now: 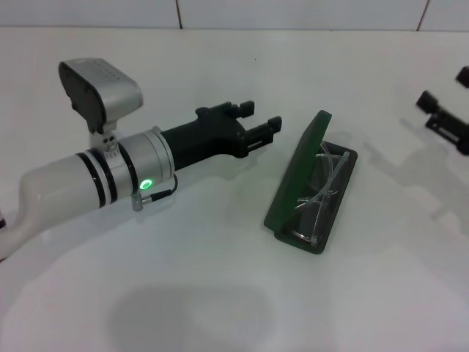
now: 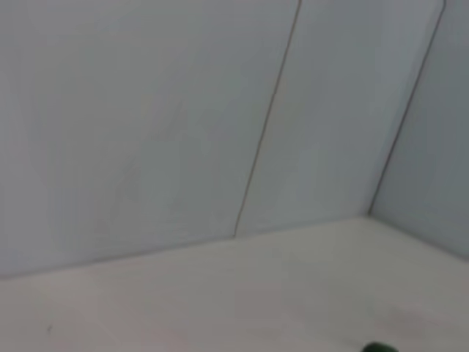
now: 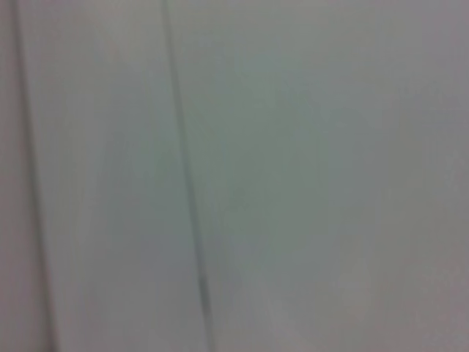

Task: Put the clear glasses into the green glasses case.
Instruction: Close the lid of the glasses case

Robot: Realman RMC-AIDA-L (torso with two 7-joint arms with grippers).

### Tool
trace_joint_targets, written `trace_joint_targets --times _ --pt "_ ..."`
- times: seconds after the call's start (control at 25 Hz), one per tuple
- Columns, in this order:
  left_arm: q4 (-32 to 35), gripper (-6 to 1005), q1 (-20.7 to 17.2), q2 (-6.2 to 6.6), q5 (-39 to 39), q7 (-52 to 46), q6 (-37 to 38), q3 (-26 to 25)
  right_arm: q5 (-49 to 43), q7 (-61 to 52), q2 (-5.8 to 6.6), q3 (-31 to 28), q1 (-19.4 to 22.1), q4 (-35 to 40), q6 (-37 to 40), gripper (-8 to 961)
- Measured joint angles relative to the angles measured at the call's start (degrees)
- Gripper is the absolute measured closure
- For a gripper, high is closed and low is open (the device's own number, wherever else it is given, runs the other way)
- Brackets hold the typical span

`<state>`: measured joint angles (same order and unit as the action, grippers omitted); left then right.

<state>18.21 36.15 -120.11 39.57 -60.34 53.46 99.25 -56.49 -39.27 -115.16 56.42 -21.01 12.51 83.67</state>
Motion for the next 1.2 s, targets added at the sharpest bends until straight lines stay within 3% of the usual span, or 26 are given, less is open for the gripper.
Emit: trace_joint_targets --times 0.08,0.28,0.52,0.88,1.2 --pt "0.12 372 -0.18 0.01 -0.08 0.42 0.21 -0.25 -3.19 -2.48 1.0 3.34 0.02 2.18 -0.27 95" --pt "0.47 372 -1.57 0.15 -0.16 1.73 2.49 -2.82 -13.89 -11.2 1.86 4.51 -0.29 8.02 -2.32 96" --pt "0.65 372 -4.81 0.28 -0.21 4.64 8.31 -8.93 -20.75 -14.52 -0.54 5.82 -0.81 14.72 -8.71 110" --pt "0.3 372 -5.37 0.4 -0.23 5.76 8.55 -9.48 -20.61 -14.89 -0.82 12.5 -5.75 15.47 -15.14 115" --pt "0.21 372 -5.42 0.35 0.05 5.97 8.12 -9.51 -20.51 -17.75 -1.03 22.15 -9.87 15.86 -23.22 115"
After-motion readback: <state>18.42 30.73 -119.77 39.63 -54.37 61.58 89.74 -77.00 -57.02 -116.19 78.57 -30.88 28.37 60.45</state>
